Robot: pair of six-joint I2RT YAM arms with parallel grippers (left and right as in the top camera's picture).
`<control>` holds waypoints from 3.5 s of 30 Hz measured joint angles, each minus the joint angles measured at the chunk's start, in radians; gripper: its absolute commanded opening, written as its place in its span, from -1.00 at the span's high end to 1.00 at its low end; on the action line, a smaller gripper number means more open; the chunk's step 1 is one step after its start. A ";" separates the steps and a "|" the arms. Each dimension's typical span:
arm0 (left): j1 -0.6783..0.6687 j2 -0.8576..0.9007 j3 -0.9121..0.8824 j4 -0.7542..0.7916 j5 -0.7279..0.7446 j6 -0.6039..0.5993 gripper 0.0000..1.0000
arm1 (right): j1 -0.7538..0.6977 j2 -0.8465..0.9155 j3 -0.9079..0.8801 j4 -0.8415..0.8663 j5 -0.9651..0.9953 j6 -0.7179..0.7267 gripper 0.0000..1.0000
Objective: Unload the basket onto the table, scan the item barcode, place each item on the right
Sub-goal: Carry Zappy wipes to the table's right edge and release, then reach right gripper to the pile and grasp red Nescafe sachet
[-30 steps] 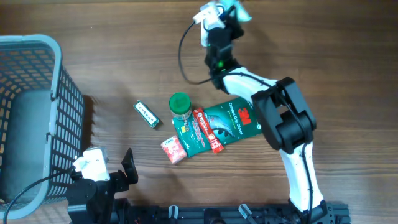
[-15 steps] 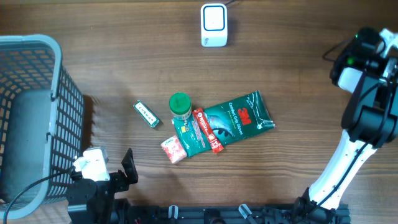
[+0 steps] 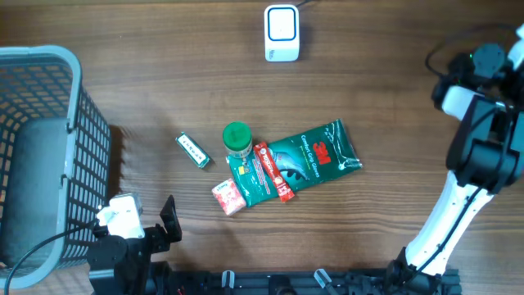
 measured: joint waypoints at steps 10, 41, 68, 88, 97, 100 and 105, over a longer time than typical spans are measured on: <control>0.000 0.000 0.000 -0.001 0.000 0.000 -1.00 | 0.317 -0.153 0.319 0.106 0.003 -0.356 -0.99; 0.000 0.000 -0.001 -0.001 0.000 0.000 -1.00 | 0.868 -0.565 0.341 -2.470 -1.382 1.118 -0.77; 0.000 0.000 -0.001 -0.001 0.000 0.000 -1.00 | 1.210 -0.415 -0.179 -2.144 -1.298 1.150 -0.22; 0.000 0.000 -0.001 -0.001 0.000 0.000 -1.00 | 1.188 -0.389 -0.042 -2.378 -1.369 1.425 0.91; 0.000 0.000 -0.001 0.000 0.000 0.000 -1.00 | 0.679 -0.797 0.057 -2.343 -2.287 1.106 0.92; 0.000 0.000 -0.001 0.000 0.000 0.000 -1.00 | 0.559 -0.747 0.040 -2.195 -2.744 1.186 0.92; 0.000 0.000 -0.001 -0.001 0.000 0.000 -1.00 | 0.497 -0.718 0.039 -2.119 -3.014 1.928 0.92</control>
